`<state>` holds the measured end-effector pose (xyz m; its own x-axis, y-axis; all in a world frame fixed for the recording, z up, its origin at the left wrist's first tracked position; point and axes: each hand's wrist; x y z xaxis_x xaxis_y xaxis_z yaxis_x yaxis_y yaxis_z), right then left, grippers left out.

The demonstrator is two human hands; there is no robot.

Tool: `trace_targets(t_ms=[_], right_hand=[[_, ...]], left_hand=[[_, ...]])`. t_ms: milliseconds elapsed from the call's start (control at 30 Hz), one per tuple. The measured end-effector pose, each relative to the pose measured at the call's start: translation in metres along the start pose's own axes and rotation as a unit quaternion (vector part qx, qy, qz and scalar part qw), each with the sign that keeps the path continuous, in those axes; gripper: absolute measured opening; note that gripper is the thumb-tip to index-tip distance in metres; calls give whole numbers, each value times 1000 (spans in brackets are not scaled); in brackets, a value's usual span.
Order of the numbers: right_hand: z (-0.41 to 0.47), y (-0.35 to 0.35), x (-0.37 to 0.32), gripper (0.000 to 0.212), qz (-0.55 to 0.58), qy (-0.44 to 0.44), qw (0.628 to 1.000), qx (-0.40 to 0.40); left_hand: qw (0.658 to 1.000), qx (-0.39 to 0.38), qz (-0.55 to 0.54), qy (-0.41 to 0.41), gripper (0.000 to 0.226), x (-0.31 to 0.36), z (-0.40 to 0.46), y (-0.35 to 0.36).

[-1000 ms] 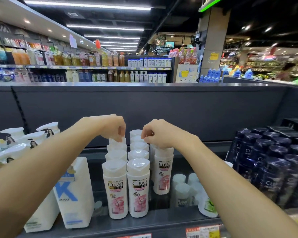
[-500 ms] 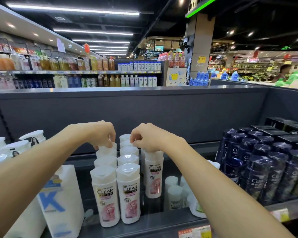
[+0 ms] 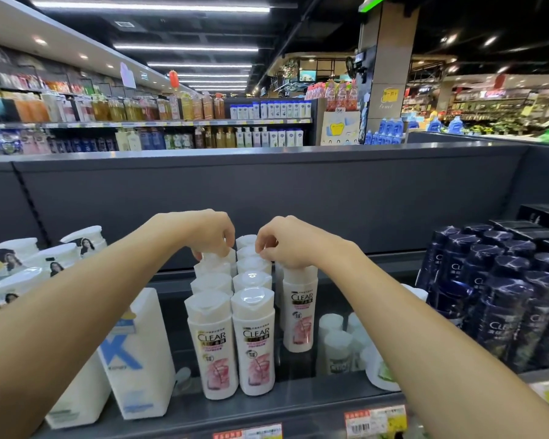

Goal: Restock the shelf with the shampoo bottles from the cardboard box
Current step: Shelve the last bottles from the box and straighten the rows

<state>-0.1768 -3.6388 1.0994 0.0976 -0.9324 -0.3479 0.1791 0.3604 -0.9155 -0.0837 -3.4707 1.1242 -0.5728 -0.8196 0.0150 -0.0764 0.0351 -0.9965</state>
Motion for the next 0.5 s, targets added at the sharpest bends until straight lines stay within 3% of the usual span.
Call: trace_targets(t_ms=[300,500], right_hand=[[9,-1,3,17,4,0,1000,12],[17,2,4,19,-1,-7,1000,13]], left_hand=[[998,-16,59,26,28,3,5,-3],[996,-32,65,50,22,-3,4,-8]])
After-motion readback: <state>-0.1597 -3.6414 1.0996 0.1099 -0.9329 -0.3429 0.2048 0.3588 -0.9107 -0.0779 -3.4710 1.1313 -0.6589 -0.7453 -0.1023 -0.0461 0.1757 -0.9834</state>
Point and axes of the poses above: each hand's wrist, its own z-axis towards the middle knuckle, its own y-axis out of the palm, x = y × z, and after that the axes turned 5 degrees about x, right-handed
